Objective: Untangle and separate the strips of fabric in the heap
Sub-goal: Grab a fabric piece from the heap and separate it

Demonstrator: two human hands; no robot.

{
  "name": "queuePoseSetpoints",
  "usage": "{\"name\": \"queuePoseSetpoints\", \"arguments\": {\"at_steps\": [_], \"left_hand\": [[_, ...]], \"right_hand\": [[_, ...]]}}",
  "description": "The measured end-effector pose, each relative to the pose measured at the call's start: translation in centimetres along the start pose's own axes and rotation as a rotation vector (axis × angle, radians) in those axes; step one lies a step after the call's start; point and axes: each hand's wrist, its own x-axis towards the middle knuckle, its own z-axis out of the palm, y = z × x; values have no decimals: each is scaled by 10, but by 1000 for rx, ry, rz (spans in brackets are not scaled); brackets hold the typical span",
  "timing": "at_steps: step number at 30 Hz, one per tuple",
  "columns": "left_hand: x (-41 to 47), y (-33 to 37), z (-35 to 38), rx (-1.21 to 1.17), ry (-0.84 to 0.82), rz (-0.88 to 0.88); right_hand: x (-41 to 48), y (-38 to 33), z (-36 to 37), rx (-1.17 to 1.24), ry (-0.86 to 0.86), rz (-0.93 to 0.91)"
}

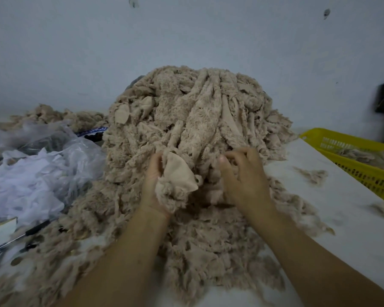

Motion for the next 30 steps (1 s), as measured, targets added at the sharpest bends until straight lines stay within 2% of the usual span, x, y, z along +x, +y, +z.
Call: {"name": "queuePoseSetpoints", "arguments": {"at_steps": [1, 3, 5, 6, 9, 13, 15, 17, 20, 24, 27, 28, 30], "left_hand": [[-5, -1, 9, -2, -11, -26], [-5, -6, 15, 60, -24, -54], [-8, -12, 19, 147, -63, -116], [-7, -14, 19, 210, -65, -144], [-9, -16, 21, 309, -73, -124], [-4, -13, 20, 207, -22, -66], [-3, -13, 20, 165, -20, -77], [-7, -13, 21, 147, -74, -125], [-9, -13, 20, 181, -144, -84], [-4, -16, 23, 341, -120, 29], [-7, -23, 25, 316, -170, -26], [-9, -24, 23, 333, -183, -36], [-8, -28, 20, 500, -143, -1]], "right_hand": [[-2, -5, 2, 50, 8, -67], [-6, -14, 2, 140, -108, -149], [-10, -18, 8, 122, -262, -129], [-10, -17, 12, 103, -283, -121], [-5, -13, 12, 93, -233, -129], [-4, -9, 2, 324, -174, 37], [-5, -13, -1, 394, -205, 52], [-7, -19, 3, 364, -327, 21], [-10, -20, 16, 143, -512, -21], [-6, -13, 11, 183, -449, -38], [-5, -10, 7, 309, -402, 58], [-2, -8, 5, 390, -282, 145], [12, 2, -7, 645, 157, 413]]}}
